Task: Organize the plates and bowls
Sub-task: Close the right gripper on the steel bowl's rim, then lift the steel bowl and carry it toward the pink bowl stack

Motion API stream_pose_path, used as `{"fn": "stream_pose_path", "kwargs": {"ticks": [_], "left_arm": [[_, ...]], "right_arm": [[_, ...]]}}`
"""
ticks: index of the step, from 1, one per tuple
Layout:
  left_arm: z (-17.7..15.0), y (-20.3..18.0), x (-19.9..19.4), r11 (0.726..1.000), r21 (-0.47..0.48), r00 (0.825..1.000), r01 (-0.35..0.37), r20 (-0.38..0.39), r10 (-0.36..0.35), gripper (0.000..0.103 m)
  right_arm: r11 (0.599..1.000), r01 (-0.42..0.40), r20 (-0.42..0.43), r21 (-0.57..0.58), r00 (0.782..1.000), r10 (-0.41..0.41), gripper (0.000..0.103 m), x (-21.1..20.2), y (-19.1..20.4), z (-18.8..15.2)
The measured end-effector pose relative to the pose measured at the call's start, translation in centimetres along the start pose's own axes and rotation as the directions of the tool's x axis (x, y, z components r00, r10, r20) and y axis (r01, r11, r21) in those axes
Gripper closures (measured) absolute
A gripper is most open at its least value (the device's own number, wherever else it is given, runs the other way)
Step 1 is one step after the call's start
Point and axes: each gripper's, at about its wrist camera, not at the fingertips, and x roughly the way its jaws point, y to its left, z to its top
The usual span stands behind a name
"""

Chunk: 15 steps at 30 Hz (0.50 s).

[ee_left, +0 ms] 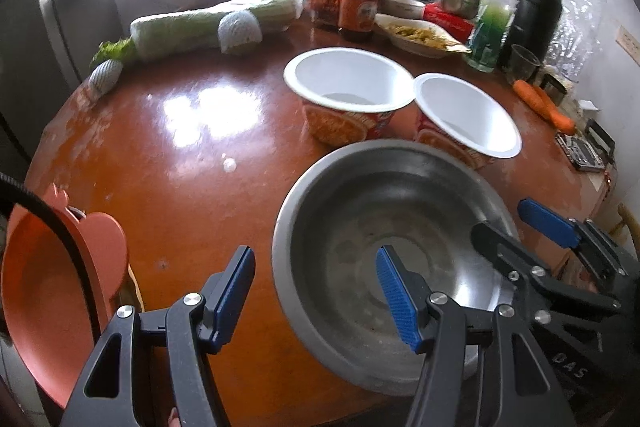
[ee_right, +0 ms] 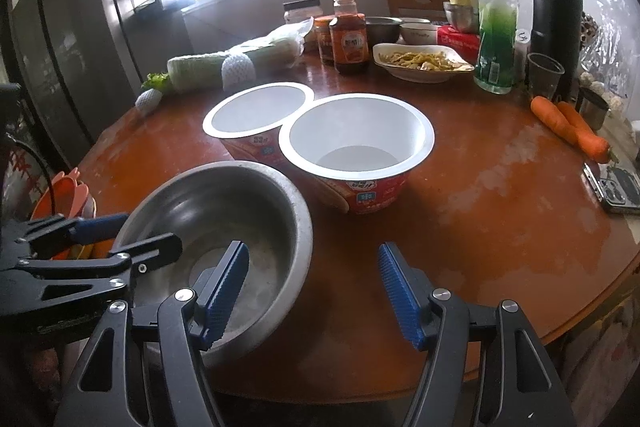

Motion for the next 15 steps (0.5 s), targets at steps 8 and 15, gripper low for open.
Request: {"fn": "stream_pose_path", "kwargs": {"ticks": [8, 15], "left_arm": [[-0.1, 0.3, 1.0, 0.999, -0.036, 0.999, -0.013, -0.04, 0.011, 0.041], [-0.1, 0.0, 1.9, 0.999, -0.035, 0.998, 0.031, -0.05, -0.032, 0.06]], "right_arm": [[0.999, -0.013, -0.002, -0.029, 1.0, 0.013, 0.051, 0.4, 0.6, -0.1], [0.998, -0.01, -0.018, -0.067, 1.0, 0.009, 0.065, 1.2, 1.3, -0.3]]}}
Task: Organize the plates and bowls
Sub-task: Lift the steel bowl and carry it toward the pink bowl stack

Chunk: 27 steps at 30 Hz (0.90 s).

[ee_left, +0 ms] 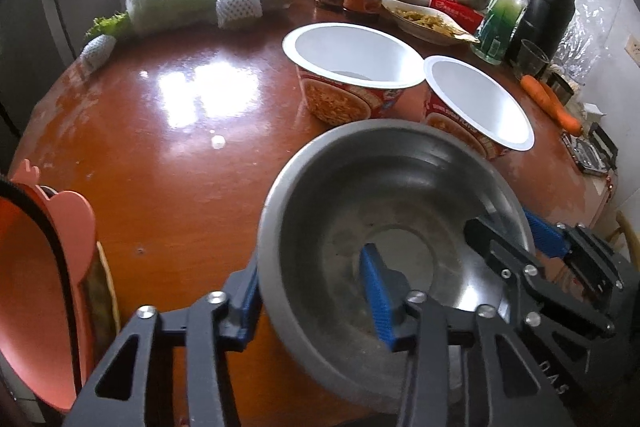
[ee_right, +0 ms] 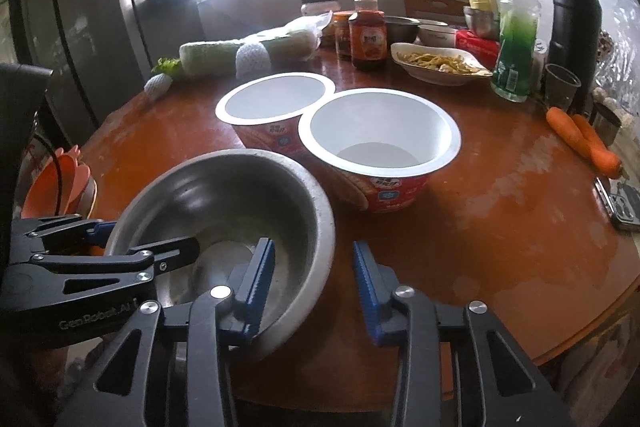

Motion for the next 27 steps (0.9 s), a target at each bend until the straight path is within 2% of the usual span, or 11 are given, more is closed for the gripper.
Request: {"fn": "stream_pose_path", "kwargs": {"ticks": [4, 9, 19, 27], "left_arm": [[0.0, 0.1, 0.0, 1.0, 0.003, 1.0, 0.02, 0.004, -0.02, 0.066], [0.0, 0.3, -0.2, 1.0, -0.001, 0.999, 0.031, 0.006, -0.031, 0.067], [-0.9, 2.3, -1.6, 1.0, -0.029, 0.999, -0.006, 0.031, 0.007, 0.067], [-1.7, 2.7, -1.7, 0.999, -0.006, 0.999, -0.041, 0.02, 0.041, 0.067]], "right_arm": [[1.0, -0.007, -0.003, -0.017, 1.0, 0.006, 0.072, 0.2, 0.5, 0.1], [0.999, 0.019, -0.005, -0.025, 1.0, -0.019, 0.072, 0.2, 0.8, 0.3], [0.997, -0.008, 0.007, -0.078, 1.0, 0.008, 0.072, -0.2, 3.0, 1.0], [0.995, -0.013, -0.008, -0.102, 1.0, 0.012, 0.072, 0.3, 4.3, 0.9]]}}
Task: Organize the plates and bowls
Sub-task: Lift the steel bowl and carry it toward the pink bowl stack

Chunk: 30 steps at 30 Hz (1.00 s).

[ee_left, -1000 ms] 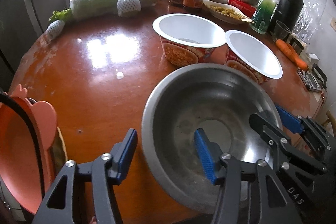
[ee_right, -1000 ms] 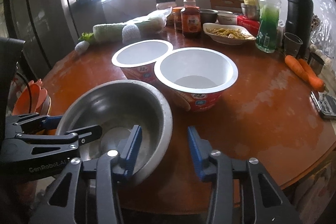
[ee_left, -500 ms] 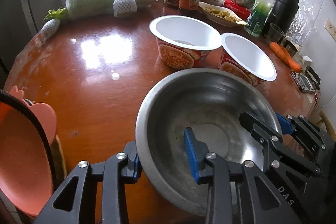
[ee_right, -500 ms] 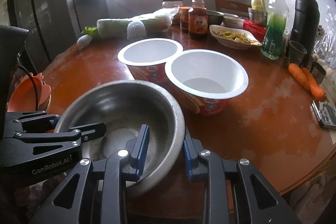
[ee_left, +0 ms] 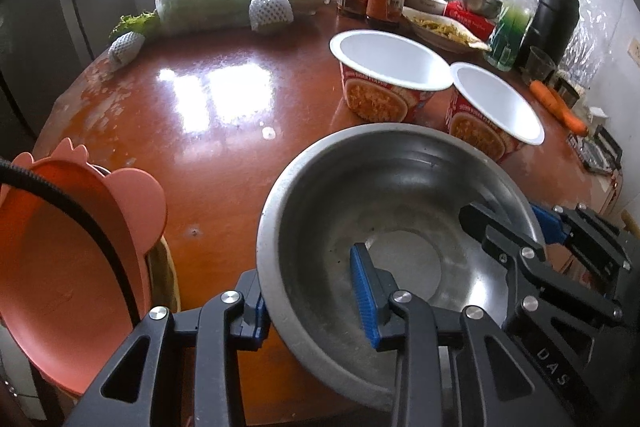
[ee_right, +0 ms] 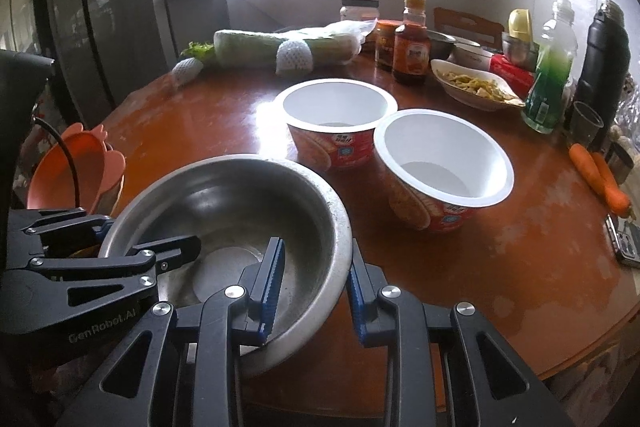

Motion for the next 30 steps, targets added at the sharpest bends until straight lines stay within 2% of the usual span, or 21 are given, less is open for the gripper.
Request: {"fn": "stream_pose_path", "kwargs": {"ticks": [11, 30], "left_arm": [[-0.3, -0.8, 0.4, 1.0, 0.03, 1.0, -0.005, -0.007, 0.005, 0.067], [0.1, -1.1, -0.3, 0.998, 0.042, 0.998, 0.046, 0.028, -0.048, 0.066]], "right_arm": [[1.0, -0.006, -0.019, 0.018, 1.0, 0.007, 0.073, 0.6, -0.6, -0.8], [0.998, -0.006, -0.025, 0.061, 1.0, 0.007, 0.067, 0.4, -1.6, -0.7]]}}
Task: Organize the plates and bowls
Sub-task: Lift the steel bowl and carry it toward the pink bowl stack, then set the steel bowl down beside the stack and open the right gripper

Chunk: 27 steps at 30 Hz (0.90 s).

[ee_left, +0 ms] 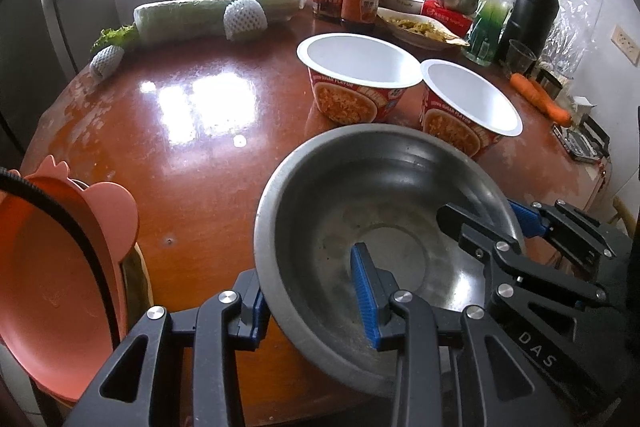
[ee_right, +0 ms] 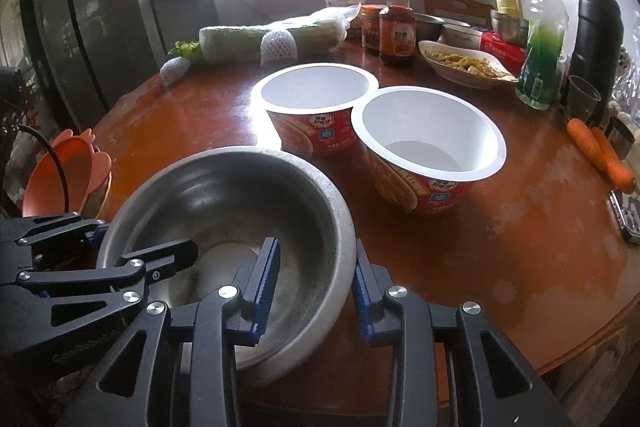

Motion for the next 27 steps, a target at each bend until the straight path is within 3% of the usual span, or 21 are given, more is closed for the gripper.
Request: {"fn": "stream_pose_path", "kwargs": {"ticks": [10, 27], "left_arm": [[0.2, 0.1, -0.8, 1.0, -0.005, 1.0, -0.011, 0.022, 0.011, 0.066], [0.8, -0.2, -3.5, 0.999, -0.022, 0.995, -0.032, 0.092, 0.034, 0.064]], "right_arm": [[1.0, 0.005, 0.018, 0.008, 1.0, -0.006, 0.059, -0.7, -0.2, 0.2], [0.999, 0.015, 0.085, 0.044, 0.996, -0.019, 0.057, -3.6, -1.3, 0.7]]}}
